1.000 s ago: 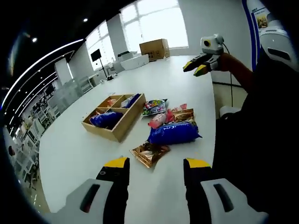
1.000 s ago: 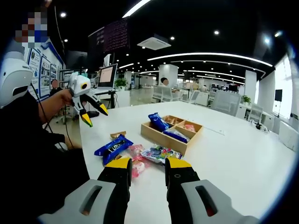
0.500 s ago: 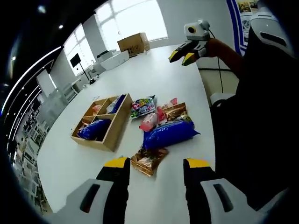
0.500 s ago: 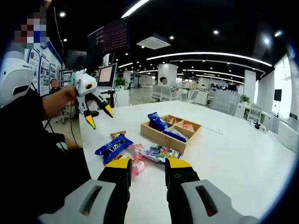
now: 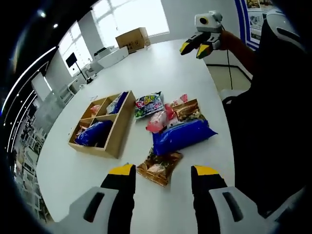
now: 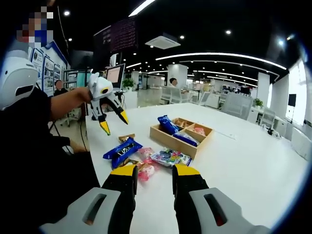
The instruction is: Pick up the scattered marshmallows, QQ candies, Oreo cookies, and mixed nuts on the table and sort them into separate containers
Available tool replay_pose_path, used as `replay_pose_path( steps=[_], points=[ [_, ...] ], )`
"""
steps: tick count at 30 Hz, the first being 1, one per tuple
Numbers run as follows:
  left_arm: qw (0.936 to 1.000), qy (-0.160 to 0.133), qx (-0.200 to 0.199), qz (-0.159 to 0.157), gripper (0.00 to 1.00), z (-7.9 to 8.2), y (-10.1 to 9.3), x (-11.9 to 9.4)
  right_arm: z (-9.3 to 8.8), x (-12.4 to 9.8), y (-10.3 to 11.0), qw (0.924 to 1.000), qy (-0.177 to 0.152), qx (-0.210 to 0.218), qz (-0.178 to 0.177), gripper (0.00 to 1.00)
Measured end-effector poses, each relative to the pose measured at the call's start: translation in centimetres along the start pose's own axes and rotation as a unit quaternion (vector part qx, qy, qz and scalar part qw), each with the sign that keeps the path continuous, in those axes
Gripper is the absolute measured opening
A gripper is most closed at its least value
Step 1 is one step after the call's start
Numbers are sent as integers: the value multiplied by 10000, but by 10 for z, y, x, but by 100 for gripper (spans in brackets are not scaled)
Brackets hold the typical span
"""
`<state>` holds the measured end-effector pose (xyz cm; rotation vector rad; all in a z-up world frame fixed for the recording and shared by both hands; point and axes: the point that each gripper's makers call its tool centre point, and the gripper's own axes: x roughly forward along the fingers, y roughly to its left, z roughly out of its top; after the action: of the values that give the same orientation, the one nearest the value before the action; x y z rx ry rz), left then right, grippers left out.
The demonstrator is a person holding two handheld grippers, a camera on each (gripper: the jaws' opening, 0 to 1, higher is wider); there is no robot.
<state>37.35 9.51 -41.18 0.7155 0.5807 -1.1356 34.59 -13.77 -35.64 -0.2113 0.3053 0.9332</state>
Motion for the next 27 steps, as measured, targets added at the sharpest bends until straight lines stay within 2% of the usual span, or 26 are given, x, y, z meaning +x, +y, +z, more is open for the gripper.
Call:
replay_pose_path(
  steps=[15,22,27],
  points=[
    [9986,278,196,-417,49,-6,6,26,-7,-3,-4,10000,26,85,-29,25],
    [9953,554,408,-683,49,-11,3,38,-10,-4,-4,9999,22,140,-33,25],
    [9939,613,431,-805,48,-12,8,44,-14,-3,-3,9998,25,172,-19,25]
  ],
)
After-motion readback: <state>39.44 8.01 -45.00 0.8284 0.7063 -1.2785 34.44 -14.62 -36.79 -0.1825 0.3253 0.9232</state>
